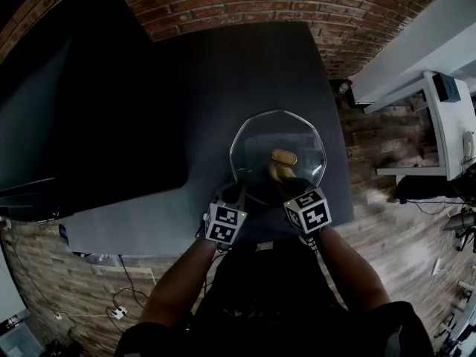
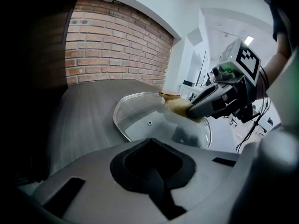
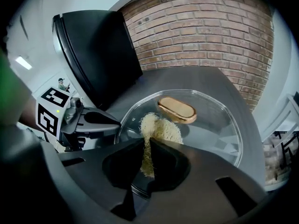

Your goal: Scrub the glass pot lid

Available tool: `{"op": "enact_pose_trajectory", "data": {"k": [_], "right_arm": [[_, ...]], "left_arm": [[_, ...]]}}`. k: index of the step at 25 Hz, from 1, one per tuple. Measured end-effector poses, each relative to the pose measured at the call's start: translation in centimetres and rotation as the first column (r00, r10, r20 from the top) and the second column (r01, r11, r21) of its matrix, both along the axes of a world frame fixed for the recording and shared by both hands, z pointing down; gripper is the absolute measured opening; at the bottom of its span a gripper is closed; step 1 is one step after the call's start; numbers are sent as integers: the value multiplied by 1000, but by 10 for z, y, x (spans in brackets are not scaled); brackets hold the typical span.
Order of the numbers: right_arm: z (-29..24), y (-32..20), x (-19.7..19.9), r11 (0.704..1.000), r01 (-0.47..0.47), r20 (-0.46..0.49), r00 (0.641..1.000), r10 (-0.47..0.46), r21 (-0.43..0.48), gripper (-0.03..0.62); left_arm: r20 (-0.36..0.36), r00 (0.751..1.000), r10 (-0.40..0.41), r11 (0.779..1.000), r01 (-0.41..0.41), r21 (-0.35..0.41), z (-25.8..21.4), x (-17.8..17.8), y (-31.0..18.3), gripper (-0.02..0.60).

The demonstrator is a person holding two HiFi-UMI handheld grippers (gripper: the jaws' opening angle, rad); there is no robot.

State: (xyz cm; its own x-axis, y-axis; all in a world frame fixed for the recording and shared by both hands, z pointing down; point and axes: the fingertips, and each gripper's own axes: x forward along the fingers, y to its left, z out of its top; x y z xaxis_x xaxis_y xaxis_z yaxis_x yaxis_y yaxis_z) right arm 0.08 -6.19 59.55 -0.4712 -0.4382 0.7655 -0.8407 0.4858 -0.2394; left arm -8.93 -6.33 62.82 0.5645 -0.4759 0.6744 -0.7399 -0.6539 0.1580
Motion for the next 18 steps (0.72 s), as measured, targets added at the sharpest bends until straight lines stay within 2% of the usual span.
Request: {"op": "enact_pose_trajectory", "data": {"k": [11, 18], "right_arm": [[-1, -32, -84, 993, 119, 24, 993, -119, 22, 41], [0, -38, -103, 985, 171, 13, 985, -172, 14, 41]], "left_arm": [[-4, 1000, 27, 1000, -27, -2, -2, 0, 3, 32], [-12, 1000, 25, 1000, -25, -6, -3, 0, 3, 32]]}}
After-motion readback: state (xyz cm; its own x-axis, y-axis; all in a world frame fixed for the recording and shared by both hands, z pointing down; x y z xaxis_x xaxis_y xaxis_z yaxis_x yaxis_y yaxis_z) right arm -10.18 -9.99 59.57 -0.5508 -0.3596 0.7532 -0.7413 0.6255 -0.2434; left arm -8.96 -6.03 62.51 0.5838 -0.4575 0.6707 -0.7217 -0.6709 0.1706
